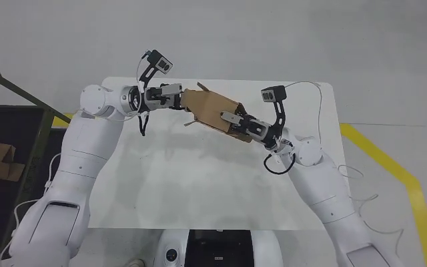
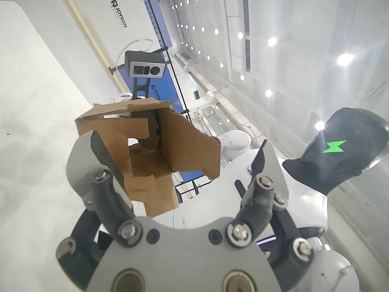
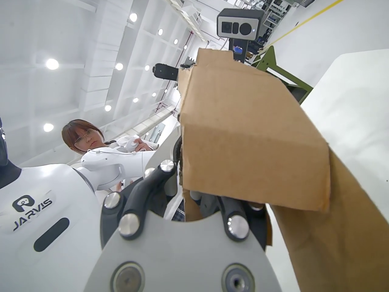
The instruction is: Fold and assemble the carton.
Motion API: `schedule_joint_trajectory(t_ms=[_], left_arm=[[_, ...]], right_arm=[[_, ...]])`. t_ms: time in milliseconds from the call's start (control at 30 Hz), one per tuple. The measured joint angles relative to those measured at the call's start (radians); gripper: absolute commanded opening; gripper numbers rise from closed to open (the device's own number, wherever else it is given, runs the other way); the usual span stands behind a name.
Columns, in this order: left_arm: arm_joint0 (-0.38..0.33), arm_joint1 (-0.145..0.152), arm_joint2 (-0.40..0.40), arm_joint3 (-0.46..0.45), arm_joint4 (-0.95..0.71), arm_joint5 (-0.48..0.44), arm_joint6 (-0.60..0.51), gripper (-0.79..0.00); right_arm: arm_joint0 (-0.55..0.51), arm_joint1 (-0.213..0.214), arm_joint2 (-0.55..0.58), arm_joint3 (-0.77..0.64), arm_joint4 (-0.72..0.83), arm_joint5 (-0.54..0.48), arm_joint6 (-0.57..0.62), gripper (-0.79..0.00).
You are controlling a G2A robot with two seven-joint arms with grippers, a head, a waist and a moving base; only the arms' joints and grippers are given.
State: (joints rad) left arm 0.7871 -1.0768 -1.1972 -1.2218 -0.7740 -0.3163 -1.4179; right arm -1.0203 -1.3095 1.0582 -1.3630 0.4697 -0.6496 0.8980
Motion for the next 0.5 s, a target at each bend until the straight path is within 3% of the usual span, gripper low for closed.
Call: schedule_joint_trajectory(t_ms=[500], left_arm=[[-0.016,-0.008,0.020,0.006,0.008,0.001,-0.007,0.000]], right_arm=[[0.009,-0.006,-0.021,0.014,0.014,-0.001,-0.010,-0.785]])
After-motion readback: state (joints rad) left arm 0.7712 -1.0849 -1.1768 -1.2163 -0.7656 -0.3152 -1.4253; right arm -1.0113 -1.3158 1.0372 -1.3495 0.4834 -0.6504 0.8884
